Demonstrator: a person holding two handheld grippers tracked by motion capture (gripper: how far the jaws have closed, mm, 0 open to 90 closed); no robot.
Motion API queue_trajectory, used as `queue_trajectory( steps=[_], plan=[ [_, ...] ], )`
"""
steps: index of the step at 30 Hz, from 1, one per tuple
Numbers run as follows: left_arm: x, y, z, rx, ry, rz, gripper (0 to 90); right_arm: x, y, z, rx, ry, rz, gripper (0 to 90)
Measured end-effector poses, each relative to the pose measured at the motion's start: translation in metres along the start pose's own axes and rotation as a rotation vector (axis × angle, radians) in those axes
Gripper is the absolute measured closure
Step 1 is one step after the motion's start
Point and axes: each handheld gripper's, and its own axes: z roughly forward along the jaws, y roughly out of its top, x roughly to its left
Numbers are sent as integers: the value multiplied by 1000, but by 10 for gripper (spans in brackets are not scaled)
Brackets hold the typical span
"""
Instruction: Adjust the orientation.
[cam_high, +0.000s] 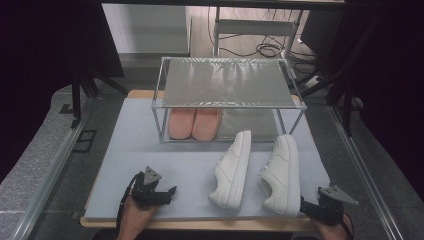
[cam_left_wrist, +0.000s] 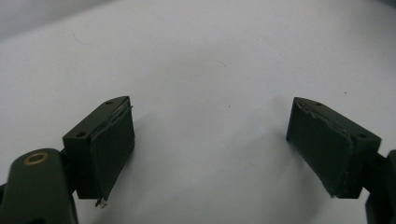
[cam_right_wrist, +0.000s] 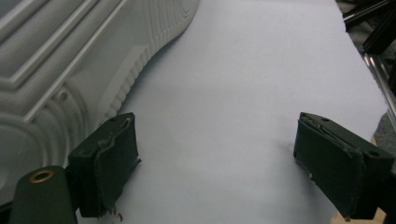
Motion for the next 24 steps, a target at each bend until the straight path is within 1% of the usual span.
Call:
queue_trajectory(
  steps=[4,6,8,11,15,17,19,21,24],
  plan=[
    [0,0,0,-1,1,-2,158,-1,0,-7,30,28,2,129],
    [0,0,0,-2,2,-2,159,-2,1,-11,31,39,12,133],
    [0,0,0,-3,3,-4,162,-2,4,-15,24,35,21,155],
    [0,0,0,-5,5,-5,167,-5,8,-21,3,38,29,275],
    [0,-1,0,-6,6,-5,169,-9,13,-26,3,61,39,416],
    [0,-1,0,-7,7,-6,170,-9,17,-30,-6,80,39,457],
    [0,-1,-1,-8,8,-7,173,-9,21,-35,-8,83,26,506],
    [0,-1,-1,-8,8,-7,174,-8,27,-39,-8,94,14,536],
    [0,-1,-1,-8,8,-7,174,-7,37,-43,6,133,12,591]
  ],
)
